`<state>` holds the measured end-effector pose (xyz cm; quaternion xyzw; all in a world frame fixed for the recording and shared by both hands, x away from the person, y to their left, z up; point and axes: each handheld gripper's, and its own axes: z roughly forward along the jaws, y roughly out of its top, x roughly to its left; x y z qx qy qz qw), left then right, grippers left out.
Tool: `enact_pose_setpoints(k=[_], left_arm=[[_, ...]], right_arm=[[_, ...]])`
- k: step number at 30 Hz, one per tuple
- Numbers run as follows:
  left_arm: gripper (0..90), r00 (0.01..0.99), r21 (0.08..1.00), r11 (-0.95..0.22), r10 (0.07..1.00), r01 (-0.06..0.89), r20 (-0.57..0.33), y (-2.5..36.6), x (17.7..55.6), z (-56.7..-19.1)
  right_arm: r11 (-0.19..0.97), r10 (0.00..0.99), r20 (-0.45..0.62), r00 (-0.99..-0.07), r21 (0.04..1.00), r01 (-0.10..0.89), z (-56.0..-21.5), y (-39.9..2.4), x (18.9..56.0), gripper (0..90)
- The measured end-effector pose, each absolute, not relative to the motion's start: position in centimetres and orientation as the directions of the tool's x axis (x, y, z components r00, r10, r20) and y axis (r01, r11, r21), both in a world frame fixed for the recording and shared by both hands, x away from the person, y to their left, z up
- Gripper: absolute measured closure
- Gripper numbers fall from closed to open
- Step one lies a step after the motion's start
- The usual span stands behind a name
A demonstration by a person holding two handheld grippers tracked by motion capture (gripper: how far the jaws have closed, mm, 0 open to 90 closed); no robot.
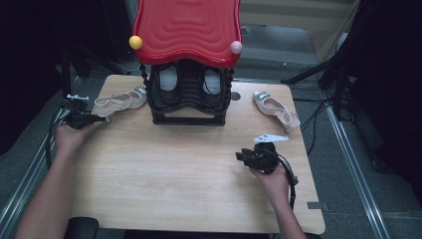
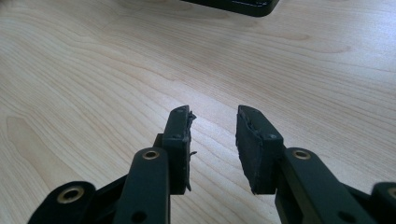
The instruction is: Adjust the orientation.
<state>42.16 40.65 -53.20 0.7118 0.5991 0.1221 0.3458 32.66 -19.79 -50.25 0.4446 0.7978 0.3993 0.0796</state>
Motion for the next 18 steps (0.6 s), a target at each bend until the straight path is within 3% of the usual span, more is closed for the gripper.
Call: enact_pose_setpoints(k=[18], left_arm=[[89.4,0.253,0.624,-0.024,0.926,0.781,-0.281,36.3,39.8,-53.1]], right_arm=[[0.290,0.761,0.238,-0.604,0.708,0.643,-50.3,-19.2,33.3,67.0]])
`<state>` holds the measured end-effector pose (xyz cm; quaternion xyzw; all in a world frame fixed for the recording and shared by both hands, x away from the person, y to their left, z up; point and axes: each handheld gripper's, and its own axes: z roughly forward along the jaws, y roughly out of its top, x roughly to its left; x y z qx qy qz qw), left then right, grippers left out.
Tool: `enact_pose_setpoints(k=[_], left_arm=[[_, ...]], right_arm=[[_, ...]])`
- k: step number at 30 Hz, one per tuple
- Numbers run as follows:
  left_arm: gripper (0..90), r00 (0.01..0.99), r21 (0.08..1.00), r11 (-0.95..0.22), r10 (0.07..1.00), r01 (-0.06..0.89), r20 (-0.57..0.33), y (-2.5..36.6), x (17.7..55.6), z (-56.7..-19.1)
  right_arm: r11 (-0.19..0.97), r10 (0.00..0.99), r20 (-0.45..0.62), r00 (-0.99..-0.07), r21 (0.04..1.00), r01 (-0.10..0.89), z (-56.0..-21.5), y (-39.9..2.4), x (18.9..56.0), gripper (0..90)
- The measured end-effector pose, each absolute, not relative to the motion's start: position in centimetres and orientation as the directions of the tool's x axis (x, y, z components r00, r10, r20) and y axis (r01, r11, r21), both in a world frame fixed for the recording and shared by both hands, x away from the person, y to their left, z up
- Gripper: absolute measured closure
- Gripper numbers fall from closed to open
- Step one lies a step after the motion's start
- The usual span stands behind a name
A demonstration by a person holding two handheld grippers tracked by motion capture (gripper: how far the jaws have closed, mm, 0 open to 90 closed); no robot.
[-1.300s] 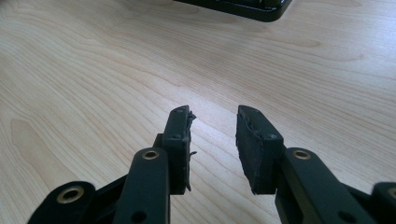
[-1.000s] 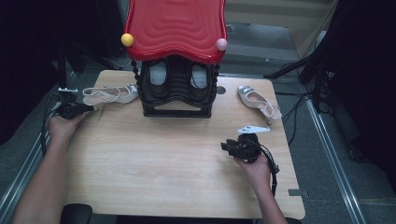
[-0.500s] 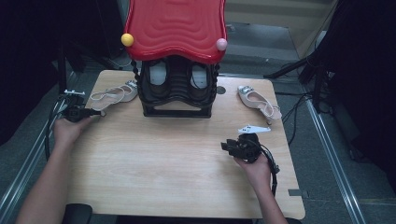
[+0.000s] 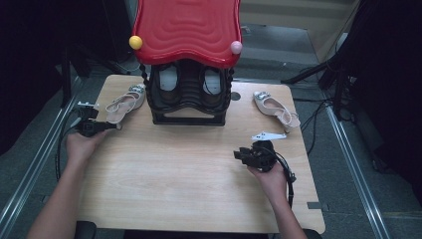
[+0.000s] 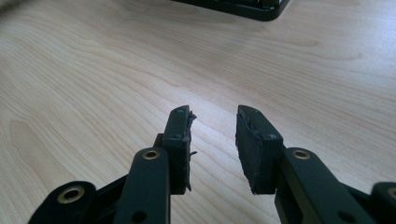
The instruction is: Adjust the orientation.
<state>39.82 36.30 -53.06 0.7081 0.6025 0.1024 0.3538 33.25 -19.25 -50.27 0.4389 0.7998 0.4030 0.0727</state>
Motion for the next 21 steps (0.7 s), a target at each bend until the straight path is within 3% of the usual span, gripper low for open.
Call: enact_pose_setpoints(k=[11,21], left_arm=[[87.2,0.236,0.601,0.016,0.911,0.799,-0.338,33.5,39.5,-52.7],[57.8,0.200,0.609,0.026,0.932,0.793,-0.301,34.6,39.0,-52.4]], right_arm=[[0.299,0.752,0.239,-0.614,0.707,0.641,-50.2,-18.8,33.6,67.0],[0.308,0.755,0.228,-0.615,0.704,0.640,-50.3,-18.9,33.7,66.9]])
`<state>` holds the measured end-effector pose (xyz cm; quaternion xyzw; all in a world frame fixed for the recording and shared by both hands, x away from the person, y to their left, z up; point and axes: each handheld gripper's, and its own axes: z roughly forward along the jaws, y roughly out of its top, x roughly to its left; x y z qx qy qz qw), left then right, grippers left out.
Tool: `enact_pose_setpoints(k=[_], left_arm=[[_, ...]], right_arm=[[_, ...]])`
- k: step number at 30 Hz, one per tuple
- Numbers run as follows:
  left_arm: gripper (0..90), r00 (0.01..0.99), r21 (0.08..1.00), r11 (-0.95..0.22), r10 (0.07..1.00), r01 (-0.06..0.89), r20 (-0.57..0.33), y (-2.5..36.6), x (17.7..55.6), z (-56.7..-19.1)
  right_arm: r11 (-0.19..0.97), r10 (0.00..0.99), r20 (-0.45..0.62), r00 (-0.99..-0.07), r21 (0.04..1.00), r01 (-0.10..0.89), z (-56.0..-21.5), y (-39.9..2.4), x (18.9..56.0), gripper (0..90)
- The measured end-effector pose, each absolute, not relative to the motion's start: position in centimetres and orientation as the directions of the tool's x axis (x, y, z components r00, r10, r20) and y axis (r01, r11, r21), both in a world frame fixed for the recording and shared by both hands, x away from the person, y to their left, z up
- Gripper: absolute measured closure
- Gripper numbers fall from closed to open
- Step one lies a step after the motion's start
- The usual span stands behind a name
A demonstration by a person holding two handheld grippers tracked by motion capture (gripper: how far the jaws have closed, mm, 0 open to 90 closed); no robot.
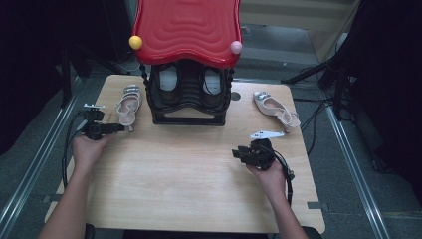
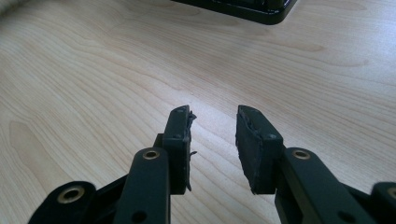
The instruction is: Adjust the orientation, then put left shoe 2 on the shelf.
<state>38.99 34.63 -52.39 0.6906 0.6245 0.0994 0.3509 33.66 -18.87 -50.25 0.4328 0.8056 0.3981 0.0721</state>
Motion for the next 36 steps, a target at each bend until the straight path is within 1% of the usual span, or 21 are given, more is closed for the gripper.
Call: enact_pose_setpoints(k=[2,6,12,14,16,21,36], left_arm=[[54.4,0.196,0.614,0.045,0.927,0.788,-0.319,35.3,38.9,-51.9],[48.3,0.188,0.609,0.045,0.931,0.792,-0.312,35.8,38.9,-51.3],[47.8,0.191,0.616,0.035,0.936,0.787,-0.297,36.1,38.8,-50.1],[47.0,0.193,0.629,0.046,0.933,0.776,-0.305,36.3,38.7,-49.4],[46.8,0.193,0.630,0.052,0.930,0.775,-0.314,36.4,38.8,-49.0],[46.5,0.195,0.620,0.037,0.933,0.783,-0.302,36.4,39.3,-48.6],[47.8,0.189,0.627,0.037,0.938,0.778,-0.291,36.0,42.3,-46.6]], right_arm=[[0.310,0.757,0.225,-0.614,0.703,0.640,-50.3,-18.9,33.6,67.0],[0.308,0.760,0.224,-0.610,0.703,0.641,-50.3,-19.1,33.4,66.9],[0.302,0.764,0.226,-0.604,0.702,0.645,-50.4,-19.4,33.2,66.6],[0.301,0.764,0.228,-0.603,0.701,0.646,-50.4,-19.4,33.2,66.4],[0.302,0.766,0.225,-0.602,0.701,0.646,-50.4,-19.5,33.2,66.2],[0.299,0.767,0.226,-0.601,0.702,0.646,-50.4,-19.5,33.2,65.7],[0.293,0.773,0.223,-0.594,0.704,0.646,-50.4,-19.7,33.2,65.4]])
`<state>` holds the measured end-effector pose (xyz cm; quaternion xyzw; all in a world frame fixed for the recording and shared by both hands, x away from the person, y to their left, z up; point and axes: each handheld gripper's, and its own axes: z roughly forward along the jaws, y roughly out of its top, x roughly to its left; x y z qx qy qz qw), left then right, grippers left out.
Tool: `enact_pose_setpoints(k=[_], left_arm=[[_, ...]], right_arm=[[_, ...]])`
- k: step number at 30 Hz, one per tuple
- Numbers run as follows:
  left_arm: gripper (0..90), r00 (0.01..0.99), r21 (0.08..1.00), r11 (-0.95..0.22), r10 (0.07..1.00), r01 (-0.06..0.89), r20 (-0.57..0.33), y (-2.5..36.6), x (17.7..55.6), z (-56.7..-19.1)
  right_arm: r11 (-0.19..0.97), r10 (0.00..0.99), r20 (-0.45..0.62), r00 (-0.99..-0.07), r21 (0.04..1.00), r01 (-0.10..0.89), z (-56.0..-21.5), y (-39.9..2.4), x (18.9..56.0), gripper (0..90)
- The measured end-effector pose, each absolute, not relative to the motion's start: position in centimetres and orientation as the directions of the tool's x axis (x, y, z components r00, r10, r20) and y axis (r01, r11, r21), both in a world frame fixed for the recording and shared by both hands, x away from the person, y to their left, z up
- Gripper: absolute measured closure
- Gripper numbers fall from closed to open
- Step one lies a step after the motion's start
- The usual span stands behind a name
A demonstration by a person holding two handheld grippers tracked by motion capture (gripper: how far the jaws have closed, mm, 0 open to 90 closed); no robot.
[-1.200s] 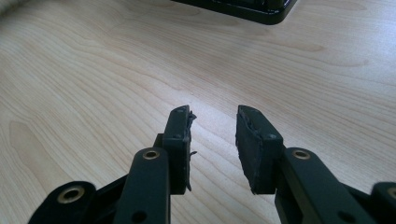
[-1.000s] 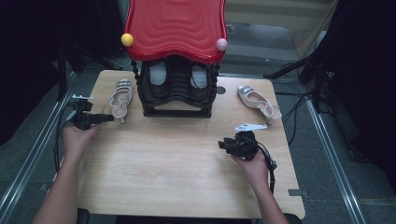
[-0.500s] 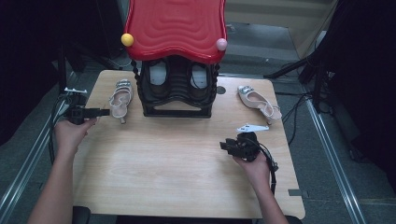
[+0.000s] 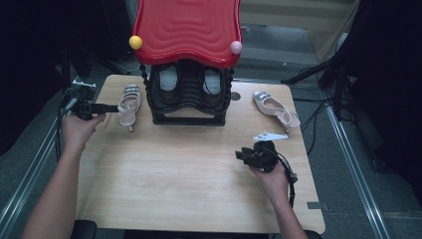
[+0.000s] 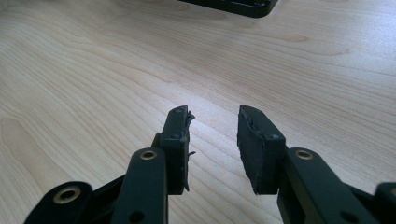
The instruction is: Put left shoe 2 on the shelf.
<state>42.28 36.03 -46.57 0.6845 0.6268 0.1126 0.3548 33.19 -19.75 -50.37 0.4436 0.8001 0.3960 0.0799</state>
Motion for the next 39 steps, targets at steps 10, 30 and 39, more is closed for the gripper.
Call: enact_pose_setpoints(k=[10,30,39], left_arm=[[49.3,0.160,0.620,0.050,0.947,0.783,-0.278,35.6,44.0,-45.9],[48.5,0.122,0.604,0.037,0.968,0.796,-0.220,32.8,46.8,-46.9],[48.5,0.084,0.575,0.055,0.973,0.816,-0.213,33.4,47.2,-48.4]], right_arm=[[0.294,0.775,0.226,-0.590,0.697,0.654,-50.5,-19.7,33.3,65.4],[0.304,0.767,0.230,-0.599,0.692,0.655,-50.7,-19.3,33.5,65.4],[0.312,0.757,0.233,-0.610,0.692,0.651,-50.6,-18.9,33.9,65.3]])
